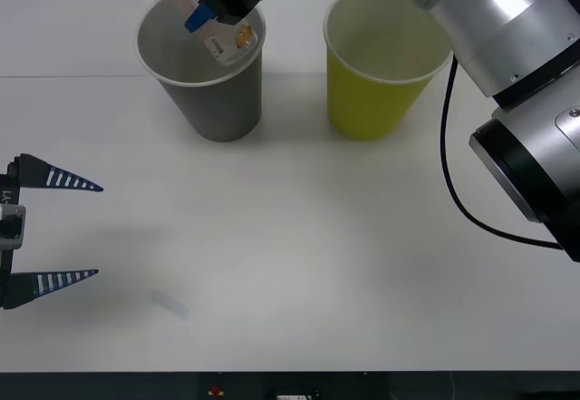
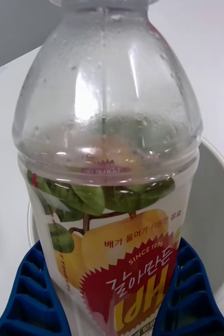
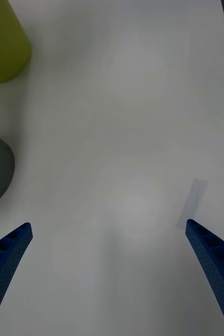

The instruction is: Put the can into the green bin and the plastic bottle into the gray bin

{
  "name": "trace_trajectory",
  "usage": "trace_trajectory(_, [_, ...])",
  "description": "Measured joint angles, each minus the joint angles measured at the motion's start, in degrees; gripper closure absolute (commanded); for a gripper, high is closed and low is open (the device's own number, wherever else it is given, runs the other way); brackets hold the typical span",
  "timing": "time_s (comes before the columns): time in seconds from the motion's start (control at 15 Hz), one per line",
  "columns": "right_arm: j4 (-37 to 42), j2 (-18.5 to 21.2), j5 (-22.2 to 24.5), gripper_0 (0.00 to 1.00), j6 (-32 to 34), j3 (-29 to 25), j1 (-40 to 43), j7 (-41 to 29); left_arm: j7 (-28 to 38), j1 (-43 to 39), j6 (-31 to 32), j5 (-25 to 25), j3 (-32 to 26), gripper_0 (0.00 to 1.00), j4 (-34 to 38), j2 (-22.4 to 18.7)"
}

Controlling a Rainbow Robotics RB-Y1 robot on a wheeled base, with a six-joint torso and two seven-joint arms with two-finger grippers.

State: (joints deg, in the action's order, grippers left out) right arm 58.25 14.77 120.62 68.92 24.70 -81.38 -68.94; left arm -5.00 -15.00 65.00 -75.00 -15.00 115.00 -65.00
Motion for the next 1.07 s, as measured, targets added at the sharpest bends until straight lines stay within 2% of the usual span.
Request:
trace_trajectory(0.07, [-0.01, -0.01, -0.15, 0.54, 0.00, 0.00, 0.00, 0.16, 0.00, 0.00, 0.00, 0.00, 0.00, 0.00, 0.00, 0.00])
trace_trajectory(0.13, [-0.06, -0.01, -0.16, 0.05, 0.00, 0.03, 0.00, 0.23, 0.00, 0.00, 0.00, 0.00, 0.00, 0.00, 0.00, 0.00])
trace_trajectory(0.2, [-0.06, -0.01, -0.10, 0.00, 0.00, 0.08, -0.01, 0.31, 0.00, 0.00, 0.00, 0.00, 0.00, 0.00, 0.00, 0.00])
trace_trajectory(0.53, [0.00, 0.49, -1.13, 0.00, 0.77, -0.80, -0.01, 0.91, 0.00, 0.00, 0.00, 0.00, 0.00, 0.00, 0.00, 0.00])
trace_trajectory(0.8, [6.28, 4.47, -4.15, 0.00, 11.78, -6.78, 1.32, 3.46, 0.00, 0.00, 0.00, 0.00, 0.00, 0.00, 0.00, 0.00])
trace_trajectory(1.07, [18.80, 10.02, -7.40, 0.00, 19.18, -10.82, 8.59, 4.04, 0.00, 0.00, 0.00, 0.00, 0.00, 0.00, 0.00, 0.00])
